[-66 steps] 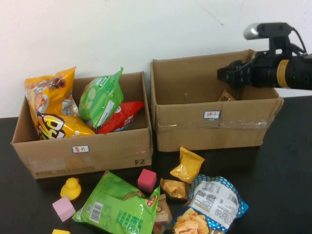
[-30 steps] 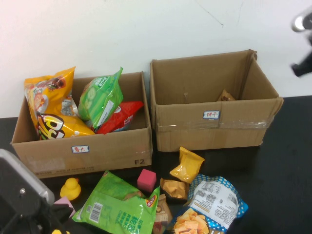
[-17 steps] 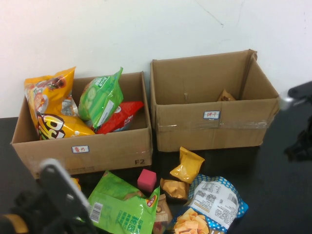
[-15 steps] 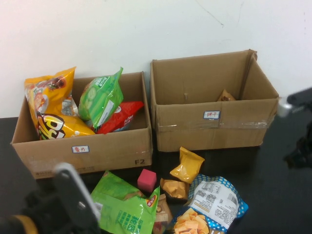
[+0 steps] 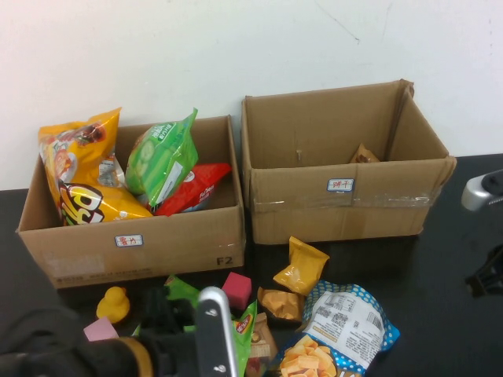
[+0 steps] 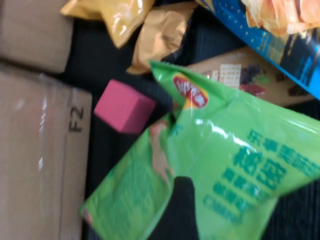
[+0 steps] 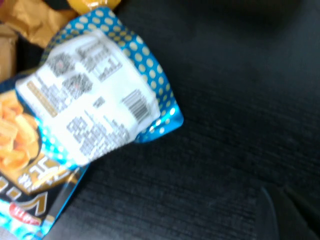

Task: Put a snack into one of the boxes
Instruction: Pick up the potato chip

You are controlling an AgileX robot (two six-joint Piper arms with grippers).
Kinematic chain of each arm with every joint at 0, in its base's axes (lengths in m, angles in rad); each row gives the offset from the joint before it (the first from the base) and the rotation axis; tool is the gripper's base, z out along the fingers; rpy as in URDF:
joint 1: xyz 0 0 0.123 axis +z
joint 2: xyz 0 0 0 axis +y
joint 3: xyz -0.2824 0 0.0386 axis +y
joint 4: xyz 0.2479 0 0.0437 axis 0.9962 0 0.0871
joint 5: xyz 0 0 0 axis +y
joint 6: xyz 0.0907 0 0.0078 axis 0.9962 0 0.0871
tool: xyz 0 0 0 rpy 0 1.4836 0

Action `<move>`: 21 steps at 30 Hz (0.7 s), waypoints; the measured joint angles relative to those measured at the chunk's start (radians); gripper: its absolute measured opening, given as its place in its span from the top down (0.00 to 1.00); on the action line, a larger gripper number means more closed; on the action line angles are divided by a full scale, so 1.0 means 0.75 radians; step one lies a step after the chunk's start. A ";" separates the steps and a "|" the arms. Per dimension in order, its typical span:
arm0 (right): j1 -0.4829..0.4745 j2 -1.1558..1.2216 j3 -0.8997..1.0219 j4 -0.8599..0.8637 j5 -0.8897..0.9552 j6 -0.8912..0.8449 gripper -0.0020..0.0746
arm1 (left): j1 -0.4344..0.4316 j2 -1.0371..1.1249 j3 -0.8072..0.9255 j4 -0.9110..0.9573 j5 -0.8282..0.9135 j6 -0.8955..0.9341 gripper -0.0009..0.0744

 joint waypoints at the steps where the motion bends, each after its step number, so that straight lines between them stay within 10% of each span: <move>1: 0.000 0.000 0.000 0.000 0.012 0.000 0.98 | 0.000 0.044 -0.003 0.023 -0.032 0.002 0.18; 12: 0.000 0.000 0.000 0.000 0.074 -0.002 0.98 | -0.002 0.422 -0.009 0.121 -0.252 0.009 0.20; 21: 0.000 0.000 0.000 0.000 0.085 -0.002 0.98 | -0.002 0.525 -0.013 0.108 -0.270 0.066 0.64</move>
